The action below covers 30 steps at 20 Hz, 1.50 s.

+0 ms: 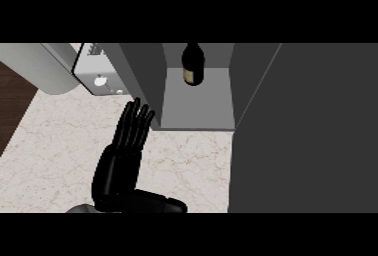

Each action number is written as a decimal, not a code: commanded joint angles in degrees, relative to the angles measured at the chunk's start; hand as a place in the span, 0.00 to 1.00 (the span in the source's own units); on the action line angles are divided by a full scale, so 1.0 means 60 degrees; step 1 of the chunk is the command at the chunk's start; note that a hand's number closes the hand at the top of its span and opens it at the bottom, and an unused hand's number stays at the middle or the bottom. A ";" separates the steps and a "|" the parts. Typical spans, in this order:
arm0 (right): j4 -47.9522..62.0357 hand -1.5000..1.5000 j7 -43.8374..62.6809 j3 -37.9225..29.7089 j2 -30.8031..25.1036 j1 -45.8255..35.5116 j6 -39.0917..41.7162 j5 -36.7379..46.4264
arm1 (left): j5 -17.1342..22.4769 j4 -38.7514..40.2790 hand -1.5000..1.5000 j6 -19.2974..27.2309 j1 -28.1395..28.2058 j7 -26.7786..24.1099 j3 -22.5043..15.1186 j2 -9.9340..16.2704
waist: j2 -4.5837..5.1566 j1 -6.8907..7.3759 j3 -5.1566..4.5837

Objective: Pick up the wine, place it into the cabinet and close the cabinet

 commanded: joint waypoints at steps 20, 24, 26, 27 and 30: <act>-0.1833 1.00 0.2597 0.4859 -0.0100 0.0765 0.0899 0.0059 | 0.0560 -0.4842 0.00 -0.1344 0.6379 -0.1152 0.3037 0.3148 | -0.0029 0.0154 -0.0028; -0.1491 1.00 0.2764 0.5657 0.0473 0.0297 0.0313 0.1036 | 0.1379 -0.4331 0.00 -0.2961 0.7732 -0.1679 0.4459 0.3675 | -0.0054 0.0214 -0.0037; -0.1415 1.00 0.2732 0.6823 0.0736 0.0081 -0.0333 0.1947 | 0.1574 -0.4281 0.00 -0.3014 0.7637 -0.1597 0.5118 0.3668 | -0.0054 0.0098 -0.0030; -0.0889 1.00 0.2742 0.6716 0.0742 -0.0681 -0.0433 0.2064 | 0.1685 -0.3808 0.00 -0.3613 0.7596 -0.1778 0.5309 0.3622 | -0.0023 0.0115 -0.0031; -0.0485 1.00 0.3059 0.7573 0.0751 -0.2021 -0.1911 0.2839 | 0.1918 -0.4061 0.00 -0.3994 0.8231 -0.1752 0.5802 0.3716 | -0.0040 0.0220 -0.0035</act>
